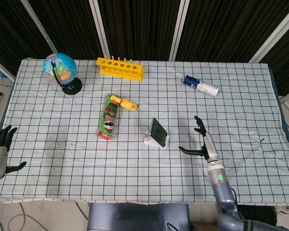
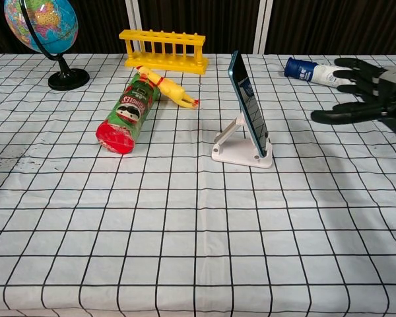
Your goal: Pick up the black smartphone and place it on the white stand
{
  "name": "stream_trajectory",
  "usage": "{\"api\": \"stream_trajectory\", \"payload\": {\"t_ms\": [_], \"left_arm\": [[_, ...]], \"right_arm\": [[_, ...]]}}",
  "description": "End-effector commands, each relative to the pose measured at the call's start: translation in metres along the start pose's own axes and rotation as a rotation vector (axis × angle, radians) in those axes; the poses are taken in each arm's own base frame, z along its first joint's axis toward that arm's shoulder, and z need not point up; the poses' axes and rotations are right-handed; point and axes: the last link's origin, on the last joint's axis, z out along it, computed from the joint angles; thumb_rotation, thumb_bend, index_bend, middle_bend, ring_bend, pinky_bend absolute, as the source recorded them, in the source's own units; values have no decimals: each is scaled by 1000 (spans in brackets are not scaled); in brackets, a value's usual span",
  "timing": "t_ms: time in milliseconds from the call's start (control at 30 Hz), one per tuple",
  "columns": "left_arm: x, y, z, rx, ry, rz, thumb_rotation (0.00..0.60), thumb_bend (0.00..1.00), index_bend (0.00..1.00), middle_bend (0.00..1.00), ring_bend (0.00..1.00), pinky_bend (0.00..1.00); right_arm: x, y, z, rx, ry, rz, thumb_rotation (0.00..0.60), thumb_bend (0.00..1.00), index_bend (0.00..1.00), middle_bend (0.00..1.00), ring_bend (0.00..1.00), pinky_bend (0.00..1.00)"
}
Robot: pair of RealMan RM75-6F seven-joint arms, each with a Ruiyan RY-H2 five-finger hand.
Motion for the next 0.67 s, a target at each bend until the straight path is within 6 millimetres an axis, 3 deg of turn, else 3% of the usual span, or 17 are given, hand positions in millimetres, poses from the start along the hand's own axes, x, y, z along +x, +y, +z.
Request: {"api": "stream_trajectory", "payload": {"t_ms": [33, 167, 367, 667], "left_arm": [[0, 0, 0, -2, 5, 7, 600, 0, 0, 0, 0, 0], [0, 0, -1, -6, 18, 25, 600, 0, 0, 0, 0, 0], [-1, -1, -2, -1, 36, 50, 600, 0, 0, 0, 0, 0], [-2, -5, -5, 30, 25, 103, 600, 0, 0, 0, 0, 0]], "right_arm": [[33, 3, -25, -42, 7, -80, 600, 17, 7, 2, 0, 148], [67, 7, -45, -73, 24, -213, 600, 34, 1, 0, 0, 148], [123, 16, -87, -51, 75, -663, 600, 39, 0, 0, 0, 148], [155, 28, -117, 2, 158, -1148, 600, 38, 0, 0, 0, 148]]}}
